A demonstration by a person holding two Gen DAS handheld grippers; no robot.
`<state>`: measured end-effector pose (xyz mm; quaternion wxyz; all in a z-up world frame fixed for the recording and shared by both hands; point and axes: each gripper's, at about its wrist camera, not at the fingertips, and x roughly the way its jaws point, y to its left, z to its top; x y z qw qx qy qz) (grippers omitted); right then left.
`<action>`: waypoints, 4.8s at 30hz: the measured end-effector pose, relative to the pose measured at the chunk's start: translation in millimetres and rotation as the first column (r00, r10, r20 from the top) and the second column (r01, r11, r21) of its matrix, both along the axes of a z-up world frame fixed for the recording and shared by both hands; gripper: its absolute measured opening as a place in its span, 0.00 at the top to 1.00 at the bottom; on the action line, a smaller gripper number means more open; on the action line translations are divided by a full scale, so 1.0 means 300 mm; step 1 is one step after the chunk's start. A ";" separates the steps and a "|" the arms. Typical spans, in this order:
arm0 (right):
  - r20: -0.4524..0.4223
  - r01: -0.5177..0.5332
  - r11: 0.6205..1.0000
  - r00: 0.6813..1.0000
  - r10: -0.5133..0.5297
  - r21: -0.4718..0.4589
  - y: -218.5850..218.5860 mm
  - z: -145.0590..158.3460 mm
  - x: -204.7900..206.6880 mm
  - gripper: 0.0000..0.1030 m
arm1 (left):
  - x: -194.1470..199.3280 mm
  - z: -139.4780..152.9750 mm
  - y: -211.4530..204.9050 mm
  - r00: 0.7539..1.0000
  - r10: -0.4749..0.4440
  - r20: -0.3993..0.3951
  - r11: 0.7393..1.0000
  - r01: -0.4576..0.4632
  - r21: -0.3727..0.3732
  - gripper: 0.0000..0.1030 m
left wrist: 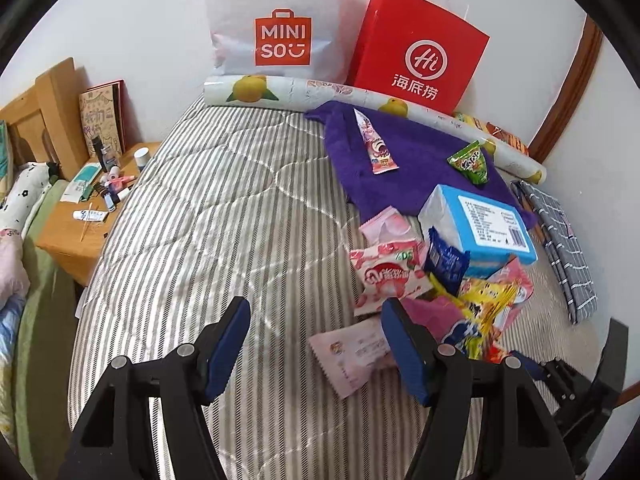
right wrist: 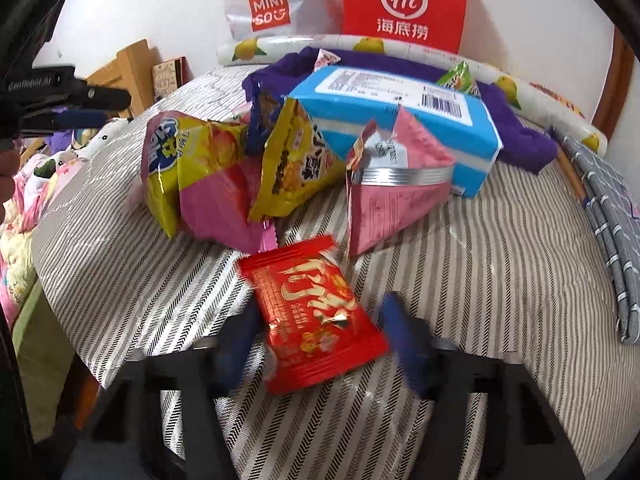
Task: Organize snacks
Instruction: 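Move both tools back toward the snack pile, then grasp the white biscuit packet with left tool while right grasps red wafer packet, then carry the white packet and red wafer packet over the purple towel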
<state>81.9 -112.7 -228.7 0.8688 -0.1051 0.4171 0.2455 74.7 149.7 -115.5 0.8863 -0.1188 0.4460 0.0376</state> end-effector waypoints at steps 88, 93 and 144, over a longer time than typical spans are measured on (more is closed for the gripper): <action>0.130 0.387 0.922 0.913 -0.387 0.031 -0.268 0.257 -0.006 0.49 | -0.139 0.075 -0.138 0.971 -0.230 0.066 0.970 0.223 0.100 0.58; 0.130 0.368 0.929 0.920 -0.370 0.042 -0.241 0.318 0.008 0.49 | -0.094 0.141 -0.213 0.960 -0.265 0.095 0.963 0.257 0.085 0.58; -0.084 0.350 0.927 0.936 -0.341 0.135 -0.246 0.251 0.817 0.49 | 0.663 0.076 -0.159 0.983 -0.182 0.014 0.980 0.182 -0.085 0.58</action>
